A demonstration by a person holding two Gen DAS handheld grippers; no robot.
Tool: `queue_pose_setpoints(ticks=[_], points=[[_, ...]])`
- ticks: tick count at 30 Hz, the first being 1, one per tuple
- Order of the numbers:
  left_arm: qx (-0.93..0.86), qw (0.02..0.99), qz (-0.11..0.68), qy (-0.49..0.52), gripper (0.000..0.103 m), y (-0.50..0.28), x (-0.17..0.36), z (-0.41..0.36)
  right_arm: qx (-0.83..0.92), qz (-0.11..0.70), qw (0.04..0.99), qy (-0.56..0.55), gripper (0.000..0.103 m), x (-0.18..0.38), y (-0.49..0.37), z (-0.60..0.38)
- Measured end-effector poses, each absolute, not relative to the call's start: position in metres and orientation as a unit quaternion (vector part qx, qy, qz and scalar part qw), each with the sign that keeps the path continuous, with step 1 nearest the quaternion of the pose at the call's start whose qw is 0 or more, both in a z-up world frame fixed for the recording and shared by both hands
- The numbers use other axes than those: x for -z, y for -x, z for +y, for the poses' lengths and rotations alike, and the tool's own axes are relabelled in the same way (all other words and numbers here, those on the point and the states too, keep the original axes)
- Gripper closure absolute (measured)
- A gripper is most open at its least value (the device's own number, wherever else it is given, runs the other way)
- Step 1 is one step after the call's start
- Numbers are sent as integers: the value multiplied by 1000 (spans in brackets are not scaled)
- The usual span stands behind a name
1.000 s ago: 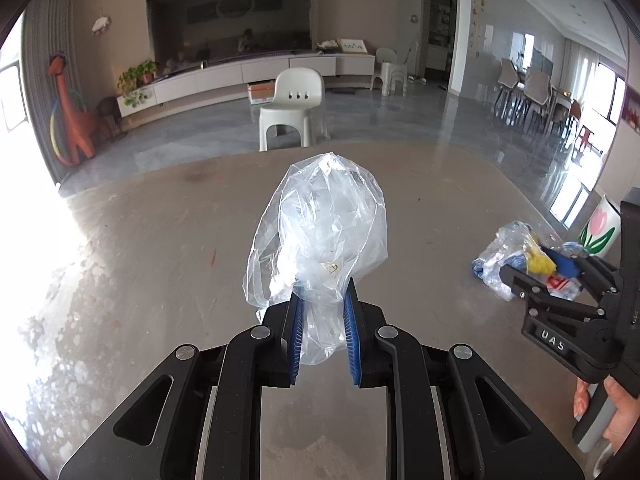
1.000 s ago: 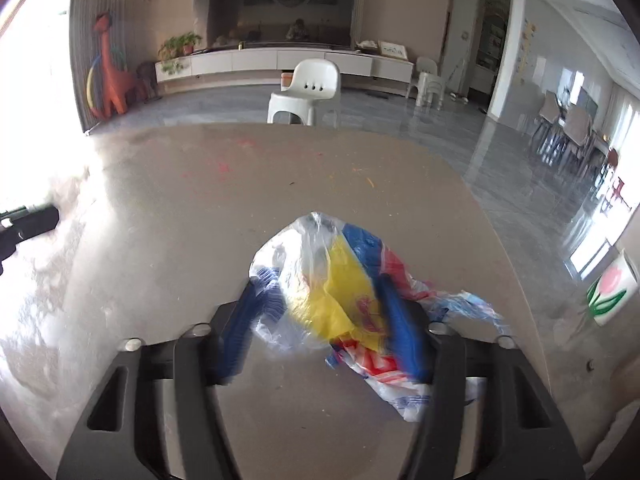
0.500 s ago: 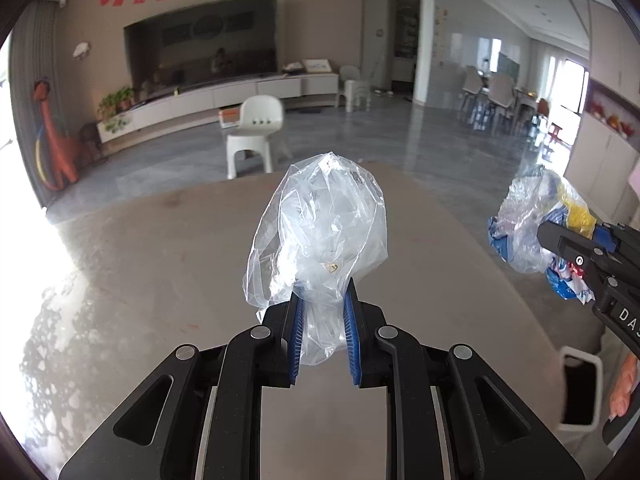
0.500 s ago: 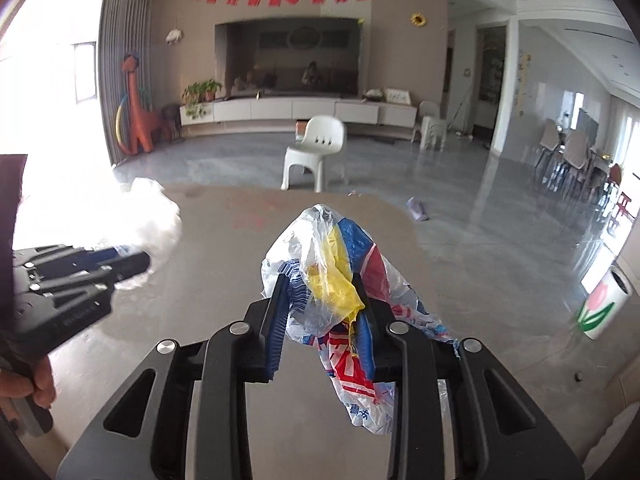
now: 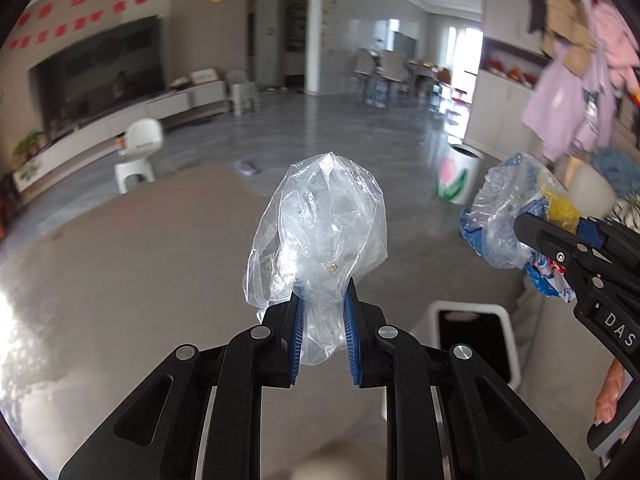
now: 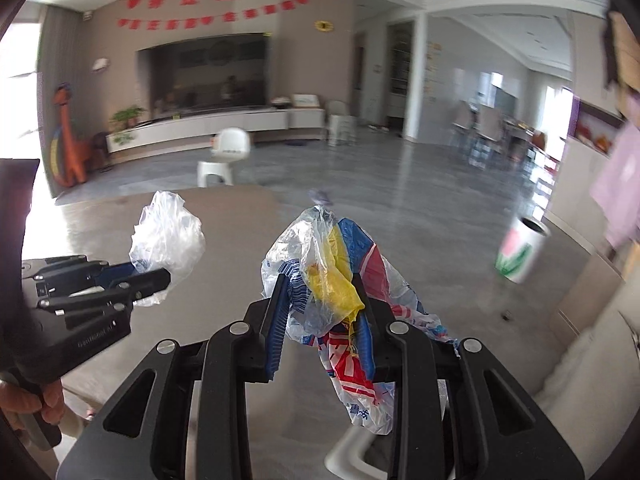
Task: Collect trash
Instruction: 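Carry the clear bag and snack bag over the white bin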
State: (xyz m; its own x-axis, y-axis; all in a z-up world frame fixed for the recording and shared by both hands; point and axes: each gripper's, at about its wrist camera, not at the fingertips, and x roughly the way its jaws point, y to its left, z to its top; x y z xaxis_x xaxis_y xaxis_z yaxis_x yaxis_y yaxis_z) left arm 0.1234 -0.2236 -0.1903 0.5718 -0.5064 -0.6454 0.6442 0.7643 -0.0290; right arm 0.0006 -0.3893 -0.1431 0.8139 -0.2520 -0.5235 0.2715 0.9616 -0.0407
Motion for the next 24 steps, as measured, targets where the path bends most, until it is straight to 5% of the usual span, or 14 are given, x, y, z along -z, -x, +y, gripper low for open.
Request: queue_pose_setpoints(ticks=[24], points=[[459, 774, 374, -224, 85, -38, 276, -402, 255, 305, 911, -109, 71, 225, 103, -527]])
